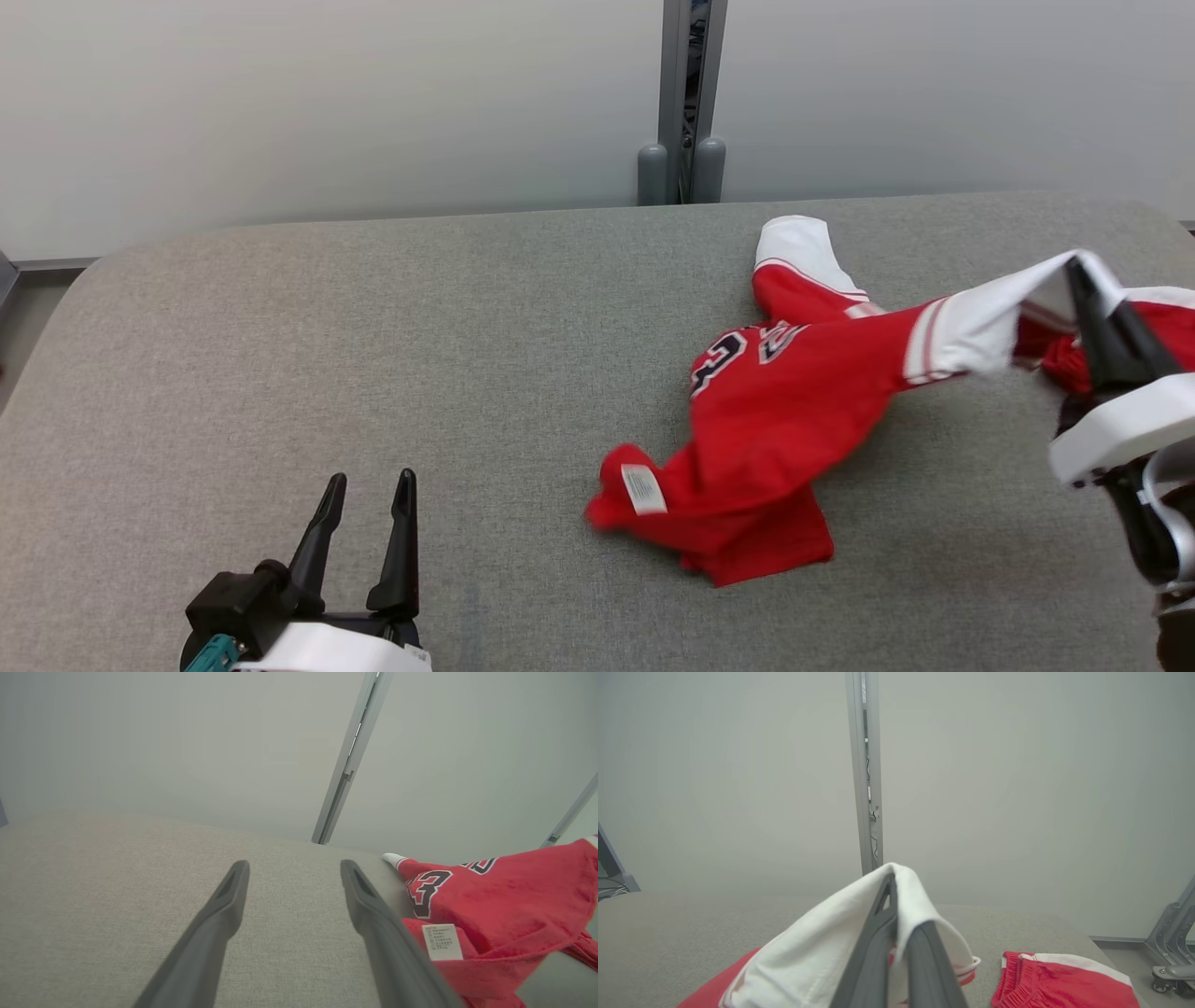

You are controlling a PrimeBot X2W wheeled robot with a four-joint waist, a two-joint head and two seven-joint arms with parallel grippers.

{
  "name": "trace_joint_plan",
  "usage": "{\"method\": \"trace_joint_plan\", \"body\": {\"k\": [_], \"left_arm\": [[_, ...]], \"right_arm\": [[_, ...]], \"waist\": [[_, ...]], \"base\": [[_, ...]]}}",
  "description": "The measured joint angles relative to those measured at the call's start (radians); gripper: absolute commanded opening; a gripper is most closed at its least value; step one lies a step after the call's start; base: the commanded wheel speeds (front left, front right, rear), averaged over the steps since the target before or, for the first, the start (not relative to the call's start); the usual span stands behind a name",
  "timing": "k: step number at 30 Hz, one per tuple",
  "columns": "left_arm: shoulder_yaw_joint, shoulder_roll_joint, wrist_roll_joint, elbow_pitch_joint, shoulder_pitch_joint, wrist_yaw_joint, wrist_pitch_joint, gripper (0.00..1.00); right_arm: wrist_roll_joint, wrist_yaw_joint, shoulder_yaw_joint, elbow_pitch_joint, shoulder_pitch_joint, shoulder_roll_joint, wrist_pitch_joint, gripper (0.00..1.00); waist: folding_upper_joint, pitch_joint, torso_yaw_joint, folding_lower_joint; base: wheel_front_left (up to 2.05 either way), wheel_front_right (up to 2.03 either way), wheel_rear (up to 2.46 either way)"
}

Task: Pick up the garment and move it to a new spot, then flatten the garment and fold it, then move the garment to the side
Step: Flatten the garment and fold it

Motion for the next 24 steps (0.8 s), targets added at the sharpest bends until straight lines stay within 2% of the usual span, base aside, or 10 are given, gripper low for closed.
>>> {"method": "trace_joint_plan", "body": {"k": [10,16,24], "left_arm": [[0.001,0.0,0.0,0.0,-0.007,-0.003,0.0,1.0],[-0.004,0.0,0.0,0.002,-0.012,-0.007,0.0,1.0],[-0.011,0.0,0.0,0.005,-0.029,-0.008,0.0,1.0]], "right_arm": [[-0.182,0.0,-0.174,-0.054,-0.006,0.055,-0.003,0.0],[-0.195,0.0,-0.155,-0.058,0.029,0.096,0.034,0.0],[-0.161,0.0,-0.107,0.008,0.071,0.095,0.07,0.0]], "waist": [[0.0,0.016,0.0,0.0],[0.0,0.03,-0.009,0.0],[0.0,0.048,-0.024,0.0]], "base": [[0.0,0.0,0.0],[0.0,0.0,0.0],[0.0,0.0,0.0]]}}
